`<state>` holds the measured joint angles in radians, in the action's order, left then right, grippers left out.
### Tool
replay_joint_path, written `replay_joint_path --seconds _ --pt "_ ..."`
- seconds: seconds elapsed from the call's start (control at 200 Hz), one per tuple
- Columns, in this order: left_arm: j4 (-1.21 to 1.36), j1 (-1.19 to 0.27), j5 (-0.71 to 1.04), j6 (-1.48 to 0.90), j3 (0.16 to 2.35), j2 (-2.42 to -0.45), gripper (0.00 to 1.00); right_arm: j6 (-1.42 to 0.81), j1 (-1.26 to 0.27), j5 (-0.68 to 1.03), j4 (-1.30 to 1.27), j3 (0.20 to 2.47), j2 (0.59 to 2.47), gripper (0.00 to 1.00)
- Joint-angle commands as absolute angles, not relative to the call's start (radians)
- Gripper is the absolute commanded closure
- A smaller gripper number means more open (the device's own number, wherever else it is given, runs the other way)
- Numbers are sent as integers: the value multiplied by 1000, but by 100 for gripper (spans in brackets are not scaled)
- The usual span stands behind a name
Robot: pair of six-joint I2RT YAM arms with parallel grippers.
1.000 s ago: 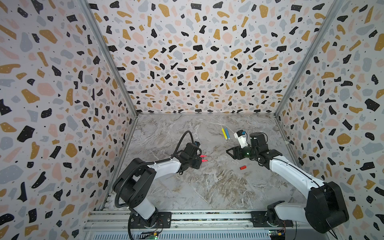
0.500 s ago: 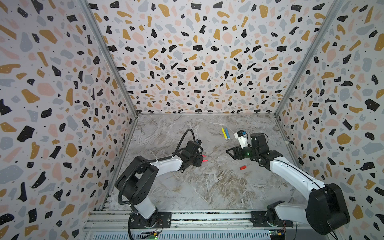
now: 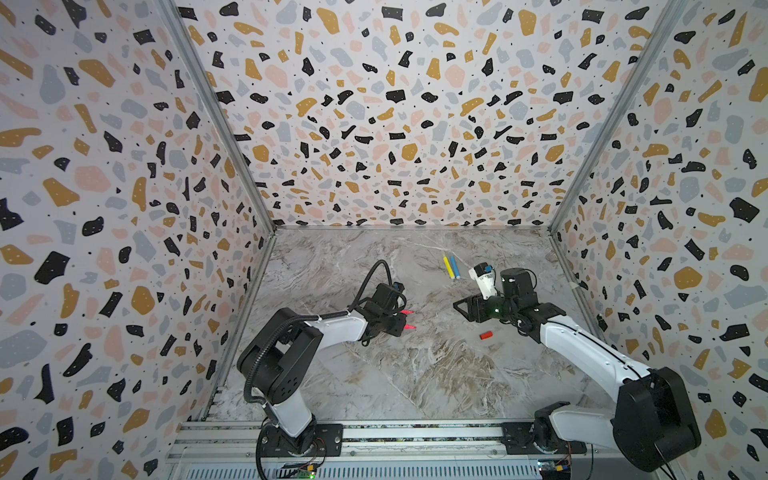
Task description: Insert the pens into the pen caps
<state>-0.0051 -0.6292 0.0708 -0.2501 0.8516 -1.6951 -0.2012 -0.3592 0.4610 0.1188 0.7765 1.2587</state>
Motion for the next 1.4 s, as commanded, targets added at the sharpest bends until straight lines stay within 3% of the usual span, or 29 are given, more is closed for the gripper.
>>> replay_joint_path --seconds 0.0,0.766,1.397 --pt "13 -627 89 -257 836 -1690 53 -211 -355 474 113 773 1217 37" --pt "11 -667 71 -346 704 -1560 52 -216 -353 474 126 773 1179 38" --pt "-9 -668 78 -242 687 -1453 48 -220 -353 492 120 749 1105 32"
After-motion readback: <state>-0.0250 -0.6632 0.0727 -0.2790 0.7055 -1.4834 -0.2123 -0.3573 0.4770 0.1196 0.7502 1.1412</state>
